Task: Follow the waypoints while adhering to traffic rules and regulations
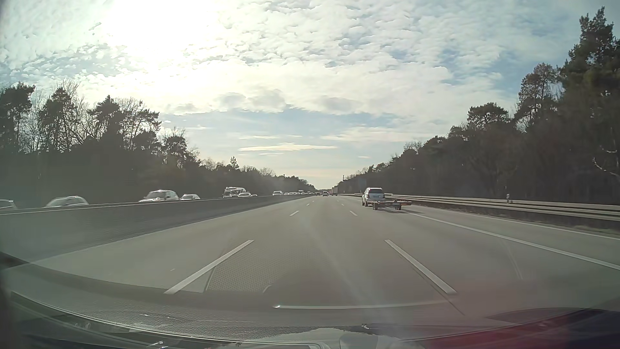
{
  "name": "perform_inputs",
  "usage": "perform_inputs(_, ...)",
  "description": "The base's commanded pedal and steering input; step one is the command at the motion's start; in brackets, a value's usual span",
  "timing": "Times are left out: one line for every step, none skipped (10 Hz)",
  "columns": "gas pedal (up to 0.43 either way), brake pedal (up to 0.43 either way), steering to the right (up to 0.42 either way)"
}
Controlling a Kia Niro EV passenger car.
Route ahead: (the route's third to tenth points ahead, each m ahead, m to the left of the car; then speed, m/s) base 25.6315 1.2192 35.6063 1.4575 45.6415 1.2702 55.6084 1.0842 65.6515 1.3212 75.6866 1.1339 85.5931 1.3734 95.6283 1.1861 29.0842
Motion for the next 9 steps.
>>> perform_inputs(0.000, 0.000, -0.002)
perform_inputs(0.000, 0.000, -0.001)
perform_inputs(0.000, 0.000, -0.002)
perform_inputs(0.000, 0.000, -0.002)
perform_inputs(0.000, 0.000, -0.002)
perform_inputs(0.000, 0.000, -0.002)
perform_inputs(0.000, 0.000, -0.003)
perform_inputs(0.000, 0.000, -0.003)
perform_inputs(0.000, 0.000, -0.003)
